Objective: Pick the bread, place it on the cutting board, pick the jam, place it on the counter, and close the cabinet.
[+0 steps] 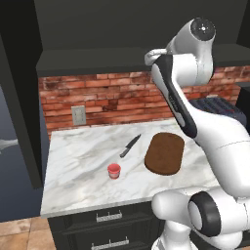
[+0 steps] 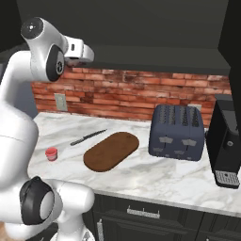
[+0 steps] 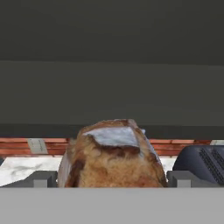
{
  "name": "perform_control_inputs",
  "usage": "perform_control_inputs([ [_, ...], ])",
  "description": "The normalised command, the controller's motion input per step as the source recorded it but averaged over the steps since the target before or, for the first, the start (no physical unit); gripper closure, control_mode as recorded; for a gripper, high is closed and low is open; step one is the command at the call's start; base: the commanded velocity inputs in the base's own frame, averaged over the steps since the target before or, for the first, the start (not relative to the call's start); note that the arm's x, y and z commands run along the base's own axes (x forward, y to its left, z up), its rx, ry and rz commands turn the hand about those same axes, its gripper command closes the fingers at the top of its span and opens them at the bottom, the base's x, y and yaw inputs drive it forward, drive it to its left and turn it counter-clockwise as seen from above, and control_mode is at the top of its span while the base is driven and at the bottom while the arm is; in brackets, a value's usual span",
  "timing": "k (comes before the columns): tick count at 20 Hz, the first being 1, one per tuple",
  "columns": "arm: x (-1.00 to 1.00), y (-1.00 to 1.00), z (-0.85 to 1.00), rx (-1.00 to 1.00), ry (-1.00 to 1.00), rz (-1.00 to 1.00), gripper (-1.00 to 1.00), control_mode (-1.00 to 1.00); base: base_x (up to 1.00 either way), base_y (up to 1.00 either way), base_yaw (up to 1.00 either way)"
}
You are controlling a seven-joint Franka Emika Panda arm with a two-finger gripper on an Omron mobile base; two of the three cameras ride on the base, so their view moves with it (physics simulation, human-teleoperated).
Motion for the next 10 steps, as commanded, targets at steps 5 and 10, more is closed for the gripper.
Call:
perform_control_inputs([
  [5, -0.59, -0.16, 0.0, 0.0, 0.0, 0.0, 1.0, -1.0, 0.0, 0.0, 0.0],
  [10, -0.55, -0.1, 0.0, 0.0, 0.01, 0.0, 1.0, -1.0, 0.0, 0.0, 0.0],
])
